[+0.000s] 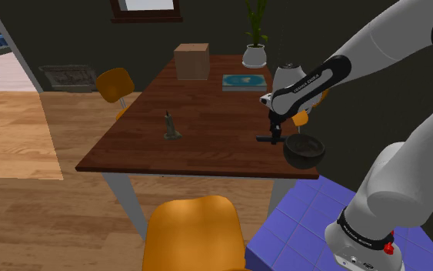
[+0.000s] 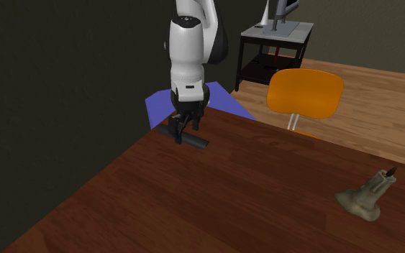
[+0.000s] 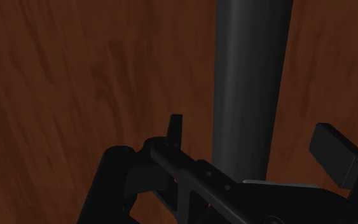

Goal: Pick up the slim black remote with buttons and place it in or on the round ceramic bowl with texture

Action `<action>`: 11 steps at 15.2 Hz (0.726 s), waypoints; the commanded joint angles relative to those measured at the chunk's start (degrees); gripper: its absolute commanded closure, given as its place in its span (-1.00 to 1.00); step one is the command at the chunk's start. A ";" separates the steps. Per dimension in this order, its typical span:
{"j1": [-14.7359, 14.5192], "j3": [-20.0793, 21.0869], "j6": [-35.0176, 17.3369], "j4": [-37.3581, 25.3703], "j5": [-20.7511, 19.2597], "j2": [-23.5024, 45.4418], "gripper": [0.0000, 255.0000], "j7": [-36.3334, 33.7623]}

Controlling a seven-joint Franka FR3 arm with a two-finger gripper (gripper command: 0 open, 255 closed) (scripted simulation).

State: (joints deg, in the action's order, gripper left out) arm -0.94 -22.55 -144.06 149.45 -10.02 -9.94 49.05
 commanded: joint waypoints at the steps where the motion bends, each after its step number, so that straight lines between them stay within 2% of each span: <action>1: 0.00 0.00 0.00 0.00 0.00 0.00 -1.00 0.00; 2: 0.00 0.00 0.00 0.00 0.00 0.00 1.00 0.00; 11: 0.01 0.01 -0.01 0.00 0.01 0.01 1.00 0.00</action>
State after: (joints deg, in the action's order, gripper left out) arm -1.04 -22.43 -143.86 149.35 -9.90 -10.08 49.09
